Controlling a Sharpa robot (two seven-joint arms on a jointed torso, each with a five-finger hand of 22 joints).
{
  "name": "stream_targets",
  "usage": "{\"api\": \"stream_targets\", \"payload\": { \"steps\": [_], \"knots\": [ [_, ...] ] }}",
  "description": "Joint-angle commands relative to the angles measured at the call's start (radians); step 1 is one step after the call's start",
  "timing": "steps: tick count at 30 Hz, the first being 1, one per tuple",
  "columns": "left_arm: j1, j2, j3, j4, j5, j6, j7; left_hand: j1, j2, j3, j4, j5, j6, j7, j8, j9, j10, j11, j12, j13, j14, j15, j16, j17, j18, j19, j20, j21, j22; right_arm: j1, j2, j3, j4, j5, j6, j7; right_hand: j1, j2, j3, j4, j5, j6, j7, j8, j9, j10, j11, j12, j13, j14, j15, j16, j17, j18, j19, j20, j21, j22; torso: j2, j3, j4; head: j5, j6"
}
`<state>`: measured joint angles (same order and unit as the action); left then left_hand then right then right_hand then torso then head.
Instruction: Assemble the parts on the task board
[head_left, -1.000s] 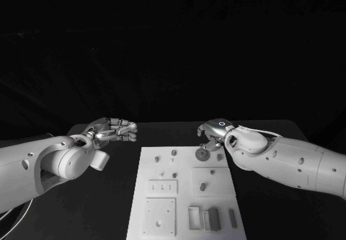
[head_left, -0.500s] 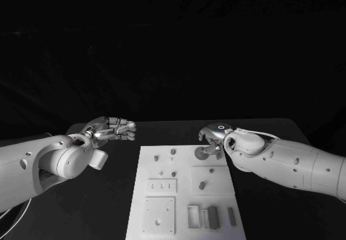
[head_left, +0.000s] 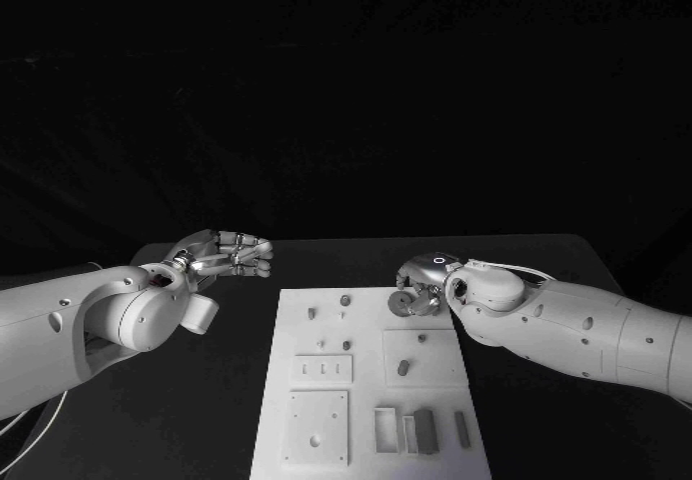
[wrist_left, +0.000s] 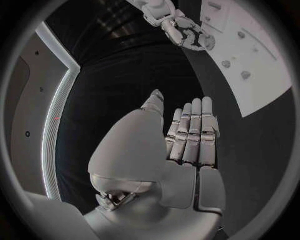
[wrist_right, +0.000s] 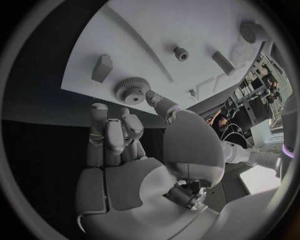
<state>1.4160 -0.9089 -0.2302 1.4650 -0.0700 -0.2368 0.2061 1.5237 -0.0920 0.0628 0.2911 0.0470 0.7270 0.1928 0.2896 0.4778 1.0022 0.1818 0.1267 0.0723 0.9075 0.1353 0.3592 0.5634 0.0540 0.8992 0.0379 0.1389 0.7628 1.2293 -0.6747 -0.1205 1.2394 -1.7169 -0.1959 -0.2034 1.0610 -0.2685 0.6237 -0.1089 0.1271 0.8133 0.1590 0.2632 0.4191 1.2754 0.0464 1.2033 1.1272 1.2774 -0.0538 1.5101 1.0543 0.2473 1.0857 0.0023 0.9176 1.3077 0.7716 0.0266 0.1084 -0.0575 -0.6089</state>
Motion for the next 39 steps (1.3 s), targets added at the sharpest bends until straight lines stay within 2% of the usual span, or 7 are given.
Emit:
{"api": "stream_targets", "payload": {
  "steps": [1, 12, 20, 25, 31, 39],
  "knots": [
    [0.001, 0.001, 0.001, 0.001, -0.005, 0.008, 0.011, 0.007, 0.003, -0.007, -0.001, 0.003, 0.004, 0.023, -0.004, -0.001, -0.004, 0.005, -0.006, -0.001, 0.003, 0.002, -0.004, 0.001, 0.019, 0.008, 0.0, -0.004, -0.002, -0.002, -0.001, -0.001, -0.001, 0.004, 0.028, 0.009, 0.003, 0.0, 0.0, 0.007, 0.003, 0.004, -0.005, 0.002, 0.002, -0.006, -0.004, 0.004, 0.003, -0.007, -0.004, 0.007, 0.003, 0.015, -0.007, 0.001, -0.003, 0.021, -0.001, 0.0003, 0.0009, -0.001, -0.003],
    [0.001, 0.0, 0.001, 0.001, -0.005, 0.007, 0.011, 0.007, 0.004, -0.007, -0.001, 0.003, 0.004, 0.023, -0.004, -0.002, -0.004, 0.006, -0.006, -0.001, 0.003, 0.002, -0.005, 0.002, 0.018, 0.009, 0.0, -0.004, -0.002, -0.009, 0.012, -0.004, -0.026, 0.004, 0.03, 0.016, 0.012, 0.023, 0.0, 0.017, 0.003, 0.029, -0.014, 0.022, 0.01, -0.005, -0.013, 0.008, 0.005, -0.009, -0.012, 0.011, 0.004, 0.015, -0.01, 0.001, 0.001, 0.021, -0.001, 0.001, 0.0021, -0.001, -0.006],
    [0.001, 0.002, 0.001, 0.0, -0.005, 0.008, 0.011, 0.007, 0.004, -0.007, -0.001, 0.003, 0.004, 0.023, -0.005, -0.002, -0.004, 0.006, -0.007, -0.001, 0.003, 0.002, -0.005, 0.002, 0.018, 0.009, 0.0, -0.004, -0.002, -0.009, 0.021, -0.009, -0.045, 0.005, 0.03, 0.023, 0.009, 0.034, -0.003, 0.024, 0.003, 0.031, -0.016, 0.025, 0.011, -0.003, -0.015, 0.011, 0.007, -0.009, -0.014, 0.013, 0.006, 0.015, -0.011, 0.001, 0.002, 0.021, -0.001, 0.0014, 0.0015, 0.001, -0.008],
    [0.001, 0.002, 0.001, 0.0, -0.005, 0.009, 0.011, 0.007, 0.005, -0.007, -0.001, 0.003, 0.004, 0.024, -0.005, -0.002, -0.004, 0.006, -0.007, -0.001, 0.003, 0.002, -0.005, 0.002, 0.018, 0.009, 0.0, -0.005, -0.002, -0.01, 0.026, -0.009, -0.052, 0.006, 0.031, 0.026, 0.013, 0.054, -0.005, 0.023, 0.003, 0.038, -0.019, 0.031, 0.013, -0.001, -0.017, 0.014, 0.009, -0.008, -0.016, 0.015, 0.007, 0.015, -0.013, 0.0, 0.004, 0.021, -0.001, 0.0014, 0.0022, 0.001, -0.01],
    [0.001, 0.002, 0.001, 0.0, -0.005, 0.009, 0.01, 0.007, 0.005, -0.008, -0.001, 0.003, 0.004, 0.024, -0.005, -0.002, -0.004, 0.006, -0.007, -0.001, 0.004, 0.002, -0.005, 0.003, 0.018, 0.009, 0.0, -0.005, -0.002, -0.014, 0.032, -0.012, -0.06, -0.014, 0.035, 0.024, 0.025, 0.087, -0.021, -0.012, 0.003, 0.065, -0.025, 0.048, 0.019, 0.0, -0.023, 0.016, 0.01, -0.01, -0.021, 0.019, 0.006, 0.015, -0.019, 0.0, 0.008, 0.021, 0.0, 0.0013, 0.0022, 0.002, -0.011],
    [0.001, 0.001, 0.001, 0.0, -0.005, 0.008, 0.009, 0.007, 0.005, -0.008, -0.001, 0.003, 0.004, 0.024, -0.005, -0.002, -0.004, 0.006, -0.008, -0.001, 0.004, 0.002, -0.006, 0.003, 0.018, 0.009, 0.0, -0.005, -0.002, -0.017, 0.032, -0.017, -0.058, -0.058, 0.027, 0.024, 0.042, 0.11, -0.028, -0.08, 0.004, 0.139, -0.038, 0.086, 0.038, -0.001, -0.035, 0.017, 0.011, -0.016, -0.026, 0.02, -0.004, 0.015, -0.024, 0.003, 0.01, 0.019, -0.001, 0.0012, 0.001, 0.002, -0.013]
  ]
}}
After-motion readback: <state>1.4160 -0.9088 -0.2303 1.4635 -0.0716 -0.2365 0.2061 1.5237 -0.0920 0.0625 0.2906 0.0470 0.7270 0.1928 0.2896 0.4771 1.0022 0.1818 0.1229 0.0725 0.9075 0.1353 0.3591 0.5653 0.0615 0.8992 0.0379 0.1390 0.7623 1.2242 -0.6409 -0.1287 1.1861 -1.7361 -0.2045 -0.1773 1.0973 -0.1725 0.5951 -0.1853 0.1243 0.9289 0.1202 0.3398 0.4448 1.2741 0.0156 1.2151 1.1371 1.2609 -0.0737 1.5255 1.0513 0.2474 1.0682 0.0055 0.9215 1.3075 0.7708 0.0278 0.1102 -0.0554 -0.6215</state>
